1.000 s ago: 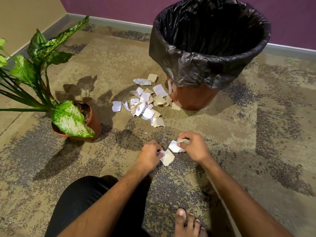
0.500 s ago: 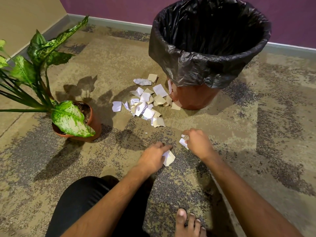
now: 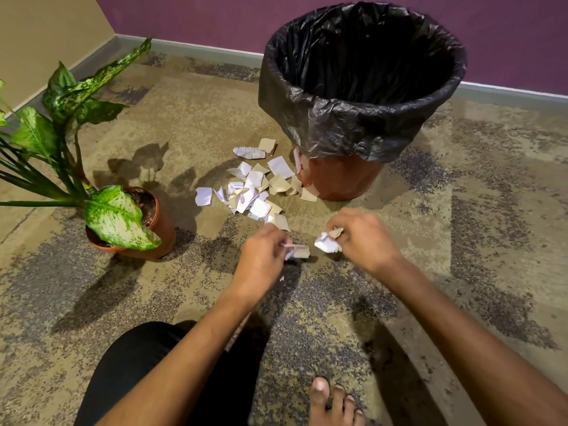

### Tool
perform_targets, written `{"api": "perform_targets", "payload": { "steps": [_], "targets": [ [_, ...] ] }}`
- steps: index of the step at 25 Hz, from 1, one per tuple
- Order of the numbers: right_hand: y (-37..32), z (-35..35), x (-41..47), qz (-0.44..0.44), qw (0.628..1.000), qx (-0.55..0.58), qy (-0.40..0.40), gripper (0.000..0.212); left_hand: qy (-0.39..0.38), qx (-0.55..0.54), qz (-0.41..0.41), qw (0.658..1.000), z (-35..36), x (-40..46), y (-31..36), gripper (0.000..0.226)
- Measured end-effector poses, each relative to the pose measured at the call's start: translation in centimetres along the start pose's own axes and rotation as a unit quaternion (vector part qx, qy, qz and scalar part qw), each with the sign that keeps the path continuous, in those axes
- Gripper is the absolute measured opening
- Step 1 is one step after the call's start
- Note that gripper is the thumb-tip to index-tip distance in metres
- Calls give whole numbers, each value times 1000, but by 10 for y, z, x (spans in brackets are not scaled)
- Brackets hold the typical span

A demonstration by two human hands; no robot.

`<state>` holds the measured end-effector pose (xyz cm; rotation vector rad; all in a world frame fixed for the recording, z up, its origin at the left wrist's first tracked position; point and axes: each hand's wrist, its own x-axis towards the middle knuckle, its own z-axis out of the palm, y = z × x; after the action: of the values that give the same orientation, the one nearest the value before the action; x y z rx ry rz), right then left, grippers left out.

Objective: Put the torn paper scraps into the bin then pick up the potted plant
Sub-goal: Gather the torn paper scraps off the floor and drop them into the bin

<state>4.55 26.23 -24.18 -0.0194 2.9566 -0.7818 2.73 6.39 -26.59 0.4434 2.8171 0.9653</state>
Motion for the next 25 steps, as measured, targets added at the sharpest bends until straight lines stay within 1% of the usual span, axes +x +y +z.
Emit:
{"api": "perform_targets", "payload": {
  "steps": [2, 3, 5, 6, 8, 11, 13, 15, 17, 19, 21, 23, 25],
  "targets": [
    [-20, -42, 0, -39, 997, 6, 61, 28, 97, -29, 34, 994, -27, 10, 24, 9],
    [-30, -63, 1, -72, 991, 7, 114, 30, 152, -40, 67, 985, -41, 16, 37, 9],
    [-47, -103, 7, -149, 961, 6, 233, 32, 252, -56, 139, 956, -68, 30, 65, 5],
    [-53, -120, 13, -177, 944, 4, 280, 31, 288, -65, 164, 941, -81, 38, 78, 5],
    [-60, -147, 30, -194, 922, 2, 336, 31, 333, -71, 184, 922, -104, 58, 104, 6],
    [-61, -166, 57, -167, 923, -20, 346, 29, 353, -21, 179, 918, -128, 86, 136, 6],
    [-54, -171, 72, -146, 932, -46, 328, 30, 345, 31, 161, 924, -134, 104, 151, 8],
    [-46, -174, 81, -112, 947, -59, 297, 35, 323, 48, 156, 932, -134, 119, 160, 15],
    [-41, -174, 84, -80, 962, -41, 258, 42, 299, 37, 170, 938, -131, 124, 162, 26],
    [-39, -170, 79, -61, 968, 4, 241, 49, 279, 32, 198, 939, -125, 120, 157, 36],
    [-41, -165, 68, -67, 963, 46, 255, 50, 277, 34, 229, 933, -116, 108, 144, 38],
    [-48, -158, 52, -101, 947, 81, 294, 42, 292, 24, 250, 923, -103, 90, 127, 35],
    [-57, -145, 35, -150, 921, 113, 341, 30, 309, 16, 271, 911, -87, 69, 104, 31]
  ]
}}
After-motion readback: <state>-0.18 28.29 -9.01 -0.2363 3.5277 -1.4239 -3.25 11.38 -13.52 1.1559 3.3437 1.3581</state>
